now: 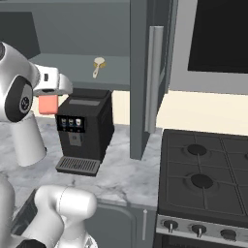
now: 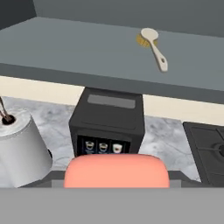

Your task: Pick up the bar soap and dish brush from the sink, and place them back in the cabinet, and close the cabinet doors.

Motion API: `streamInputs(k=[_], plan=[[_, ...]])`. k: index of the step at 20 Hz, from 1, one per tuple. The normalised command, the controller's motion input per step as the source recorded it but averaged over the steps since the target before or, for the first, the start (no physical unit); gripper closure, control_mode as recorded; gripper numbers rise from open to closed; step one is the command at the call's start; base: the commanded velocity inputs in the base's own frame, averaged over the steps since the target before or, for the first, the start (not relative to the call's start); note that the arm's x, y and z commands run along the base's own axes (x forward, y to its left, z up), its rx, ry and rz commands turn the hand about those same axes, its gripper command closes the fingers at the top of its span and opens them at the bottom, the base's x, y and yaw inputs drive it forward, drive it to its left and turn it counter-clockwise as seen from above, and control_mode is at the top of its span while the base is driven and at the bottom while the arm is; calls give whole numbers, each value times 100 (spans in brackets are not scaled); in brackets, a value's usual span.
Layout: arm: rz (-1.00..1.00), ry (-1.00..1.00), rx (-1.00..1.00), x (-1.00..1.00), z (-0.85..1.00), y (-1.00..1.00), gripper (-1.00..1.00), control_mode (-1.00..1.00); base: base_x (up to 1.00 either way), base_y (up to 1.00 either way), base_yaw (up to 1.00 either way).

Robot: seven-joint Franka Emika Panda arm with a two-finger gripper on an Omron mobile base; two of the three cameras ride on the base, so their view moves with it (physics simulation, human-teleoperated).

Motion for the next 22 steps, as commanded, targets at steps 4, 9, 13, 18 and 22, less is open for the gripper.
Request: streamInputs(k=[4, 9, 13, 18, 22], plan=[[0, -3, 0, 5, 30, 16, 100, -100, 0, 0, 0], [0, -4, 0, 3, 11, 7, 100, -100, 0, 0, 0], [0, -3, -1, 28, 0, 20, 100, -100, 0, 0, 0], [0, -1, 0, 46, 0, 25, 100, -100, 0, 0, 0], [0, 0, 0, 57, 0, 22, 100, -100, 0, 0, 0]])
